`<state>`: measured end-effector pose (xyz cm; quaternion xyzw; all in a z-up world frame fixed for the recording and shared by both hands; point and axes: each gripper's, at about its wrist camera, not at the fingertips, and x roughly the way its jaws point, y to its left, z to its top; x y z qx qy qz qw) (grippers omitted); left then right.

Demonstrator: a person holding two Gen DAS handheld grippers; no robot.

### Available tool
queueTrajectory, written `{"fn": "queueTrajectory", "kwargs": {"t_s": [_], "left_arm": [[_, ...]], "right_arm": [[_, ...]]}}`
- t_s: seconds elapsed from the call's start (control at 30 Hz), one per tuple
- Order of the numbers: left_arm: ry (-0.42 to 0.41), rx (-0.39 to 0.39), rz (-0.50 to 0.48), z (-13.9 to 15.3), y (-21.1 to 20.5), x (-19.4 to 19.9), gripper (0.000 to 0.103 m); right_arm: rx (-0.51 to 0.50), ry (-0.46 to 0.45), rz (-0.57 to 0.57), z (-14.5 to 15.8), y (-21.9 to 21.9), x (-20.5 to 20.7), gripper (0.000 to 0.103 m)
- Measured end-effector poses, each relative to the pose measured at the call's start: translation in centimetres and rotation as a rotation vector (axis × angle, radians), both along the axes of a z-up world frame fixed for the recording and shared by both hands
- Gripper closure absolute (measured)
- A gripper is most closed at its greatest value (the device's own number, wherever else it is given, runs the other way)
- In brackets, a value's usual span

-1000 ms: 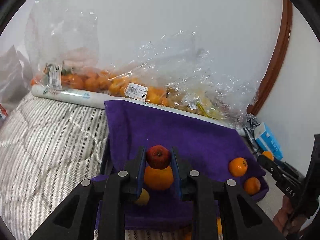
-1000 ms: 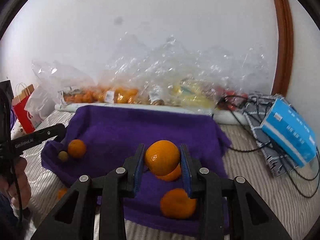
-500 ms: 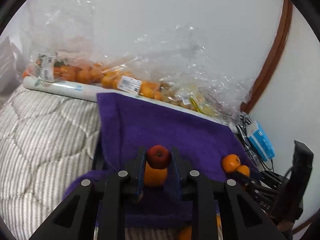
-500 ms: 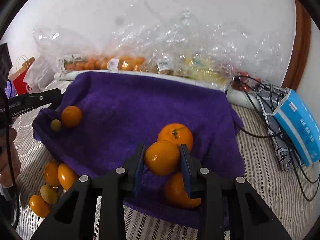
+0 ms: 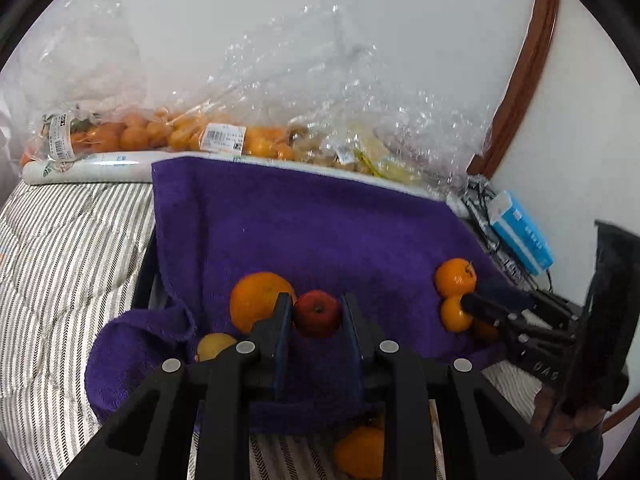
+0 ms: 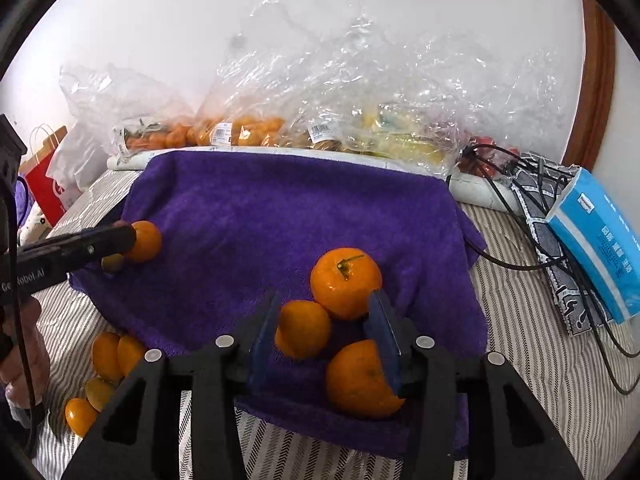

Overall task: Organize fruits
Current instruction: 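Open the right tool to set its orange on the towel while the left tool lowers the red fruit, then open the left tool to drop the red fruit on the towel and withdraw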

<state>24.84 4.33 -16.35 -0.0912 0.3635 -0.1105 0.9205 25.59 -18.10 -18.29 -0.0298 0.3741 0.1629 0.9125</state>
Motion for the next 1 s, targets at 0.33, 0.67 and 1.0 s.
{"fn": "queueTrajectory", "kwargs": {"t_s": [0.33,0.67,1.0], "left_arm": [[0.042,0.078,-0.030,-0.8,-1.6,0.1,0.080],[0.052,0.037,-0.038,-0.4,-1.5,0.1,0.061],[-0.025,0.062,0.005,1.3,-1.4,-1.0,0.056]], "right_arm": [[0.078,-0.034,-0.034,0.9,-1.0,-0.2,0.056],[0.111,-0.076,-0.042,1.4,-1.2,-0.8,0.049],[0.118,-0.141,-0.056,2.7,-0.7,-1.8,0.049]]}}
